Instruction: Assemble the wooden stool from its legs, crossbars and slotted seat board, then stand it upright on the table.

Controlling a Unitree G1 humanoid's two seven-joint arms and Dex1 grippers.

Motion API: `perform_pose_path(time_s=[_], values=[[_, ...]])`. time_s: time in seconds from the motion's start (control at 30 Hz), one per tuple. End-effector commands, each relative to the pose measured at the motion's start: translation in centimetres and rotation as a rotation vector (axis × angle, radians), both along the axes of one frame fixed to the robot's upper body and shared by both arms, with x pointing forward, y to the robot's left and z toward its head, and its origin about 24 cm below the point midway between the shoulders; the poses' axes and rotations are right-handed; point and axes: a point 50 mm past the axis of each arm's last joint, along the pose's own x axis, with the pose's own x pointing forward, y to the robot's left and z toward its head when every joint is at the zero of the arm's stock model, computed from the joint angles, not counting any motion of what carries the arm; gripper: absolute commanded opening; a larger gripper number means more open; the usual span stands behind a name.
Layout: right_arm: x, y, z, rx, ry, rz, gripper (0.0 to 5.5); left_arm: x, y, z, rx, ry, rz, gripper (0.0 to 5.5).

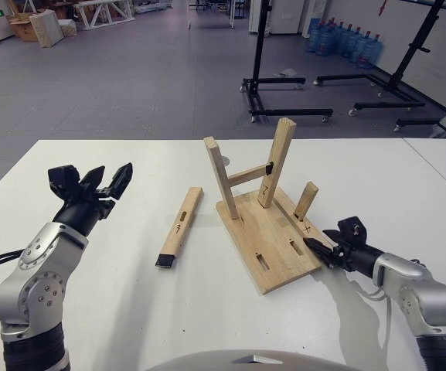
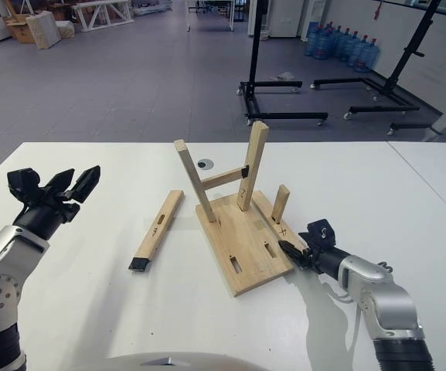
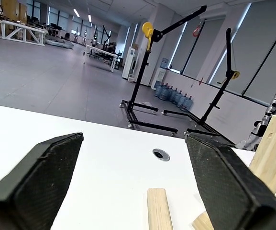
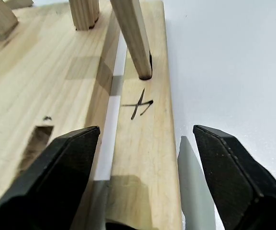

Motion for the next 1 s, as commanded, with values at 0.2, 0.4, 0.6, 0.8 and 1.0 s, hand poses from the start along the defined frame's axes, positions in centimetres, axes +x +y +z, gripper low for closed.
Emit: perform_pose_path(time_s=[0.2, 0.4, 0.6, 0.8, 1.0], values=[[-0.3, -0.1, -1.6, -0.147, 0.005, 0.084, 3.33, 0.5, -0.4, 0.4, 0.035, -0.013, -0.012, 3.93], [-0.5, -1.2, -1.3, -0.112, -0.012, 0.072, 2.31, 0.8, -0.4, 0.6, -0.011, -0.018, -0.031, 3.93], [-0.1, -3.7, 0.5, 0.074, -0.090, -0.018, 2.04, 1.1, 0.2, 1.7, -0.180, -0.044, -0.152, 3.93], [-0.1, -9.3, 10.4, 0.448, -0.326, -0.010, 2.04, -1.5, -0.3, 5.7, -0.369, -0.105, -0.617, 3.93], [-1.2, -1.4, 19.8, 0.781, -0.436, 0.647, 2.04, -1.3, -4.2, 9.0, -0.546, -0.126, -1.044, 3.93]])
